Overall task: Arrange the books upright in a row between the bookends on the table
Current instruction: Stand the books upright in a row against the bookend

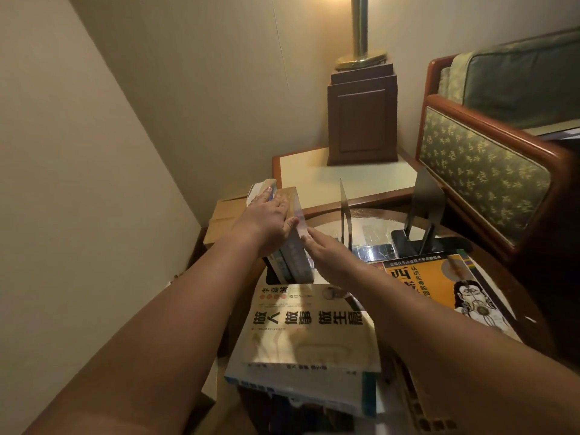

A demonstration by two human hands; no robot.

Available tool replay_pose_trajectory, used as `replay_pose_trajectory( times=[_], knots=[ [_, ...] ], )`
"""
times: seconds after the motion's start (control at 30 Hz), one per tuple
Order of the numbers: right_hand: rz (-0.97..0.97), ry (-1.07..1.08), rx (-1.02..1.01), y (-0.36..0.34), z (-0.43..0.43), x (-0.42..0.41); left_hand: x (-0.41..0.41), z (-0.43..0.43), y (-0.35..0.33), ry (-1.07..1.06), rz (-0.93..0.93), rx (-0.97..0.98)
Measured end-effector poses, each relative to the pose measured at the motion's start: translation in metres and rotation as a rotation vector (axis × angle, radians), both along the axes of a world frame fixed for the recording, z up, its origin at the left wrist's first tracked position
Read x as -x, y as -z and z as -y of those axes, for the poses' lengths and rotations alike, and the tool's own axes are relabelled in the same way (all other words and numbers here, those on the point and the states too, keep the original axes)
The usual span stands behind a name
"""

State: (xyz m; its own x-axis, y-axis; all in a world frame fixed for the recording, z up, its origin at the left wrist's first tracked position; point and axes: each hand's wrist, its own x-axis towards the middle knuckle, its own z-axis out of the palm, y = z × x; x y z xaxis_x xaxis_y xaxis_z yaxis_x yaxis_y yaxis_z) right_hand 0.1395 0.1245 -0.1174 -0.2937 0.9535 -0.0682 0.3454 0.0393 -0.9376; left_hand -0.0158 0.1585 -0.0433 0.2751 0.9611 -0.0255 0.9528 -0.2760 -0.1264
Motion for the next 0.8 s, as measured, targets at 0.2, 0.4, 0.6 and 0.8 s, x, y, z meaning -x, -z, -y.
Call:
replay_pose_trajectory(
  times=[0.2,0.4,0.6,0.8],
  knots=[
    [0.391,-0.039,-0.243,-0.023,0.096,-0.07,-0.003,0.009,-0.009,-0.004,-0.008,0.024],
    [0.885,0.041,-0.317,-0.016,0.13,-0.125,-0.01,0.021,-0.014,-0.006,0.031,0.015],
    [1.033,0.084,-0.017,0.003,0.143,-0.156,-0.013,0.024,-0.017,-0.026,0.047,0.009],
    [0.775,0.447,-0.067,0.004,0.136,-0.171,-0.014,0.022,-0.015,-0.023,0.033,0.005]
  ],
)
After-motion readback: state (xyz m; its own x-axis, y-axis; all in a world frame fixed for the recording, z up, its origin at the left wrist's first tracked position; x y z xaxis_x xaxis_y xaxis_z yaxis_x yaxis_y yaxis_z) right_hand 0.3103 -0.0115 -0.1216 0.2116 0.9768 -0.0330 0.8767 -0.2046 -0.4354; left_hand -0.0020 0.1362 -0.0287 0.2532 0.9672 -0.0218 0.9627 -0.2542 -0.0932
